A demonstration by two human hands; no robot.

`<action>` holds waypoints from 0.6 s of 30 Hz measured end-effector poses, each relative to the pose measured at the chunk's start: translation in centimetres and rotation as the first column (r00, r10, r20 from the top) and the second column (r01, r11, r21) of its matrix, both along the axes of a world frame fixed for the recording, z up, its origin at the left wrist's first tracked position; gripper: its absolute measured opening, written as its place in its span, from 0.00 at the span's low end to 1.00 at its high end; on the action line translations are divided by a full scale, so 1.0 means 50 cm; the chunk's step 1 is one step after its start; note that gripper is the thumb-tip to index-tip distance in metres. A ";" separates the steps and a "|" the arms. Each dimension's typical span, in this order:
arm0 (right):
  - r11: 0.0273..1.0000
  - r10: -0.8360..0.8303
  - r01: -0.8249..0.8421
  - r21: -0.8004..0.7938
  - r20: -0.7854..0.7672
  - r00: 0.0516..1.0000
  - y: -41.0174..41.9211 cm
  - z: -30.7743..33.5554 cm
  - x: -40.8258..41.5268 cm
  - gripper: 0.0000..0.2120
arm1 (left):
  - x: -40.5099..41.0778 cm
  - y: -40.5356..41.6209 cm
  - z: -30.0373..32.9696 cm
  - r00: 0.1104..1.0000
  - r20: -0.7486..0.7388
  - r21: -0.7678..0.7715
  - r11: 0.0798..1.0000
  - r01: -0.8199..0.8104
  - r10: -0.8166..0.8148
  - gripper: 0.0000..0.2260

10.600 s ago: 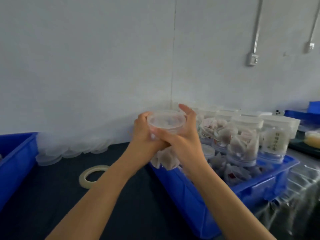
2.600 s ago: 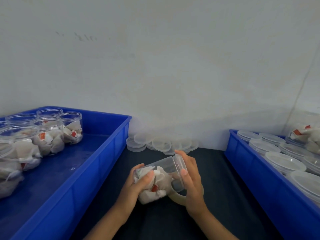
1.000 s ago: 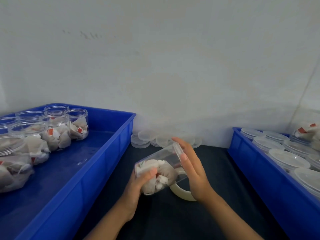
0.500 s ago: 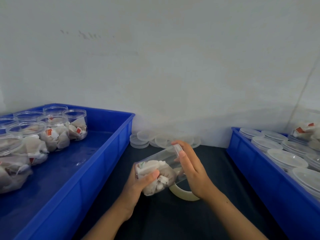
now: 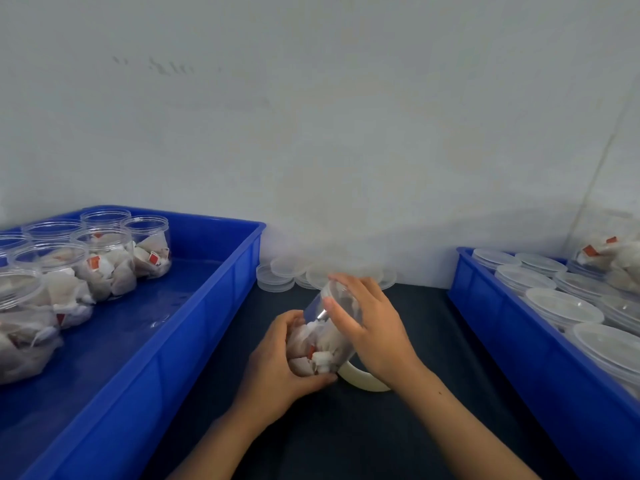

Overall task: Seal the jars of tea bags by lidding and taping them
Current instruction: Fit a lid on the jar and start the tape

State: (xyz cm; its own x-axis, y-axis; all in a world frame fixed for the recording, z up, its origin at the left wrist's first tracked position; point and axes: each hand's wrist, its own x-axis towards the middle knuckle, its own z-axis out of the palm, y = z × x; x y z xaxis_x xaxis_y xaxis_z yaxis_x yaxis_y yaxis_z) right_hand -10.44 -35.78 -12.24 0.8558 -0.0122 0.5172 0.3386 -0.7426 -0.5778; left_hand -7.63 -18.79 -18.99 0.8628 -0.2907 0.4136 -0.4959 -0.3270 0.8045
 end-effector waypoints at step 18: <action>0.846 -0.227 0.072 -0.529 -0.234 0.945 -0.066 -0.108 -0.073 0.11 | 0.019 -0.001 -0.016 0.956 -0.131 -0.017 0.964 -0.267 0.263 0.41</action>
State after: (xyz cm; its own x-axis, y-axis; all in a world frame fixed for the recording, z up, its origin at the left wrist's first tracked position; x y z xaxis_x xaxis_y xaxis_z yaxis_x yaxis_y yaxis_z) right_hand -14.07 -39.07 -17.63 0.9725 0.0455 0.2284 0.0832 -0.9839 -0.1582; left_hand -6.70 -18.85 -19.80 0.9527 -0.0325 0.3022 -0.2891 -0.4046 0.8676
